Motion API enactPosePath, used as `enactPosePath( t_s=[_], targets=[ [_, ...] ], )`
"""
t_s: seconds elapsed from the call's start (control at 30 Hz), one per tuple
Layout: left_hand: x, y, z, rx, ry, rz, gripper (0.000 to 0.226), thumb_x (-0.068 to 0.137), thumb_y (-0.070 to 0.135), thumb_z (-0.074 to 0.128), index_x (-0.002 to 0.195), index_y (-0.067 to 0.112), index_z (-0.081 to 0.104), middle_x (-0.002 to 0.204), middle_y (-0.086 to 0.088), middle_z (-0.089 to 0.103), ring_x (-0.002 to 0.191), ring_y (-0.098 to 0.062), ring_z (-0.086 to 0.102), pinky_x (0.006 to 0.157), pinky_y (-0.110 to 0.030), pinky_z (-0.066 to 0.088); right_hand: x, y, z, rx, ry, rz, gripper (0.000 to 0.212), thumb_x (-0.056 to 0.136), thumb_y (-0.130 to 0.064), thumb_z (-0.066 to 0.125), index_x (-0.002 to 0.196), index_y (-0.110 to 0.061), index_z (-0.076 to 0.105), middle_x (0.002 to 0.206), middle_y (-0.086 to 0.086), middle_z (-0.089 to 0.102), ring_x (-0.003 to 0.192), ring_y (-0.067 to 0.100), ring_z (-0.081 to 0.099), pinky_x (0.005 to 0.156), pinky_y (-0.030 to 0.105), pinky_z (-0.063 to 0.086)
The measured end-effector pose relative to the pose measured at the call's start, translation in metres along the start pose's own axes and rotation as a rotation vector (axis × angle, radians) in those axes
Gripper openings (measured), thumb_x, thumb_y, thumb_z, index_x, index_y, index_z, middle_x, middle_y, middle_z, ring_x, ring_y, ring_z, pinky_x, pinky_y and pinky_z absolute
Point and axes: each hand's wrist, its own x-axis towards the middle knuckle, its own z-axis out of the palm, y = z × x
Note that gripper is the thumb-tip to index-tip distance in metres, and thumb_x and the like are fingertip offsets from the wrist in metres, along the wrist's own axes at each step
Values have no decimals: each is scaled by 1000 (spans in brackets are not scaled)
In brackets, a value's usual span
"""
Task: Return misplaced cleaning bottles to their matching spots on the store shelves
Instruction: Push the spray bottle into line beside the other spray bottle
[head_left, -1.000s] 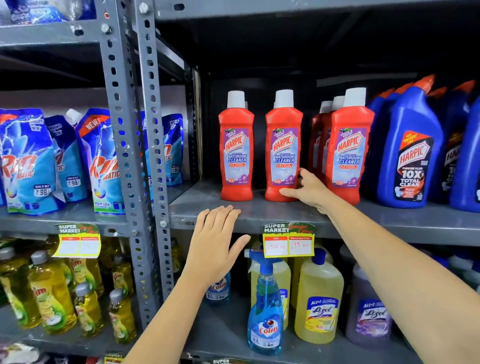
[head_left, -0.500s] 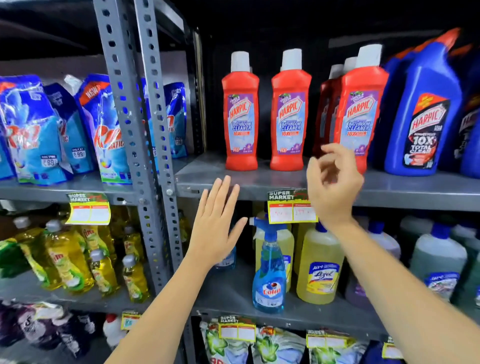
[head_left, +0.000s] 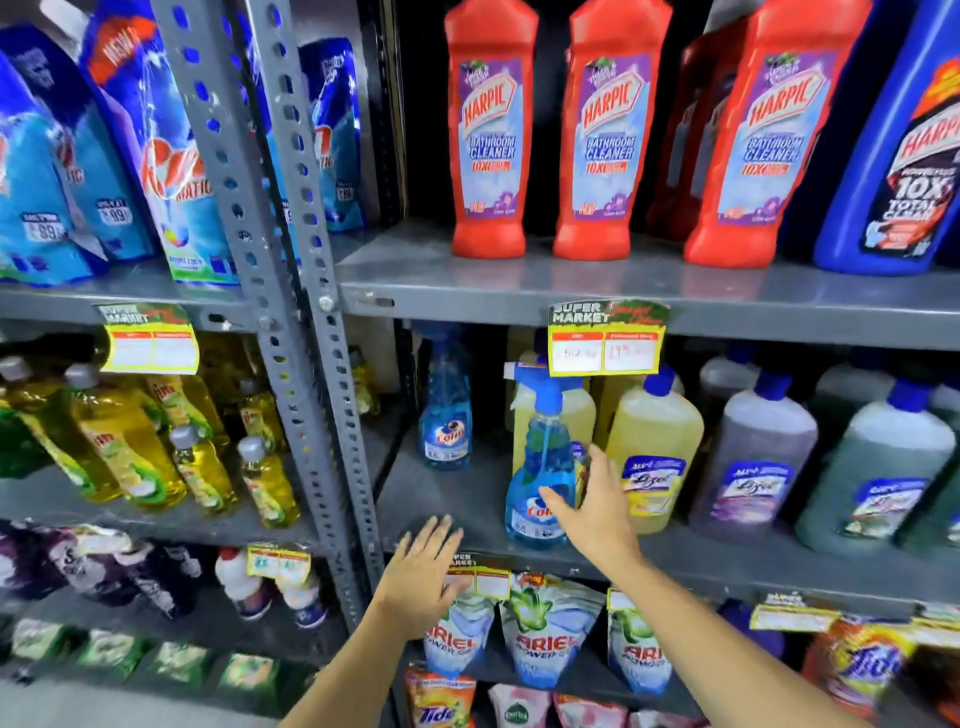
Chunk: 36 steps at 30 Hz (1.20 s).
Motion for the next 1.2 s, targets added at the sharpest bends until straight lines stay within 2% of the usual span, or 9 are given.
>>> enactPosePath(
  t_s=[0.1,0.13,0.23,0.3,0.43,0.57,0.7,0.87,1.2],
  targets=[
    [3,-6,13,8,-11,-33,108,66,79,-24,154,21,2,151,7,-16,146,-16,-8,116,-36,-8,7,9,8,70,-138,103,52,75,-35,81,117,-13,58,110,4,67,94,15,62,75,25,46],
    [3,-8,16,20,19,-33,102,73,77,-19,154,20,8,154,6,-8,147,-17,-1,116,-35,-6,7,11,11,102,-168,124,52,74,-34,82,116,-13,59,109,3,70,89,13,62,73,23,46],
    [1,-13,22,56,31,-41,72,97,64,14,145,16,40,151,-1,34,136,-23,40,109,-38,15,6,16,18,135,-162,160,56,73,-34,83,118,-12,59,108,3,73,87,13,64,74,26,52],
    [1,-14,26,52,23,-29,65,97,60,27,141,17,45,146,-3,47,131,-22,47,107,-39,19,4,17,23,127,-133,165,57,72,-36,83,118,-12,60,107,2,73,89,14,68,76,30,56],
    [-1,-12,30,61,93,-16,65,97,59,31,146,16,38,150,-6,42,137,-23,35,112,-38,7,0,11,34,76,-95,138,52,74,-36,82,114,-11,60,105,2,73,89,17,69,73,33,57],
    [-1,-9,35,88,130,-7,67,98,59,32,148,14,34,152,-8,37,140,-25,33,111,-42,11,-4,-4,52,16,-83,88,50,77,-41,78,112,-12,58,104,4,72,93,23,69,75,39,57],
    [-3,-6,33,82,155,-14,68,99,59,29,146,11,37,151,-9,39,140,-26,34,110,-42,12,1,-27,73,7,-121,46,48,80,-38,76,111,-9,54,106,9,71,96,27,68,76,37,56],
    [-5,-8,29,99,132,-24,67,99,59,24,144,12,42,147,-8,46,137,-24,39,108,-41,18,24,-51,87,-2,-198,110,54,78,-34,79,116,-7,50,115,10,68,107,29,64,81,33,49],
    [-7,-7,32,123,153,-28,70,100,57,15,144,11,42,148,-9,43,138,-25,36,108,-43,18,49,-65,108,41,-318,126,54,82,-26,76,122,-9,44,126,11,63,111,28,63,84,34,50]
  ],
)
